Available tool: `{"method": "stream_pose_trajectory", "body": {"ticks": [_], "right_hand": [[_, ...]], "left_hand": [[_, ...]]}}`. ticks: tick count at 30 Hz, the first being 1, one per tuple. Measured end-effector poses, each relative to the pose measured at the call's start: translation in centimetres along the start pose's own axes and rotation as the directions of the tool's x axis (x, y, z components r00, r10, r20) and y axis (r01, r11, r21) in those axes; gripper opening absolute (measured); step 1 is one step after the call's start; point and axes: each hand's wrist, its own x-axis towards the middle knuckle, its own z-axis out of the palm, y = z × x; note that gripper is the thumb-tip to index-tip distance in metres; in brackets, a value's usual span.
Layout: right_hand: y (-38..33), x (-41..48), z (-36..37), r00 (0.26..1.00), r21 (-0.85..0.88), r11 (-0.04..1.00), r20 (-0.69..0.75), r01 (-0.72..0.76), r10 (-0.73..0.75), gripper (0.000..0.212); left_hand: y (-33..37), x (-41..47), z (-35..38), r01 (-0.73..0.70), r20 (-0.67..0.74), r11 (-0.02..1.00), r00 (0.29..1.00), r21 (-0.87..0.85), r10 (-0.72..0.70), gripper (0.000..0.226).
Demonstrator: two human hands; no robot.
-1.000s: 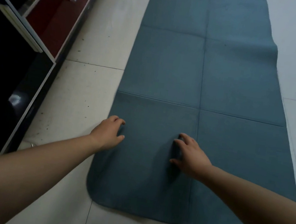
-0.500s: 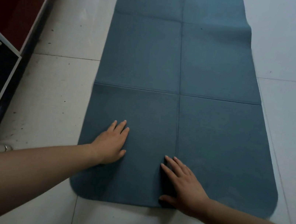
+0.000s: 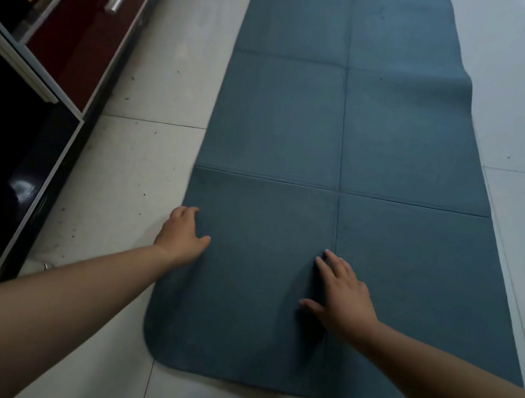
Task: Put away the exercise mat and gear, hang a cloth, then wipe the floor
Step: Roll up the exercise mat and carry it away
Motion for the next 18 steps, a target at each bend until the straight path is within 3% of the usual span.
{"method": "stream_pose_trajectory", "body": {"ticks": [9, 14, 18], "right_hand": [[0.7, 0.4, -0.6, 1.0, -0.049, 0.999, 0.023, -0.012, 0.013, 0.089], [0.5, 0.8, -0.9, 0.999, -0.032, 0.999, 0.042, 0.0, 0.001, 0.093], [0.2, 2.0, -3.5, 0.998, -0.009, 0.999, 0.029, 0.048, -0.048, 0.092]], "left_hand": [[-0.2, 0.5, -0.6, 0.088, 0.01, 0.996, 0.996, -0.027, -0.088, 0.079], [0.0, 1.2, -2.5, 0.186, -0.05, 0.93, 0.976, -0.317, -0.212, 0.072], [0.8, 0.9, -4.6, 0.101, -0.085, 0.879, 0.984, -0.465, -0.158, 0.043]]}}
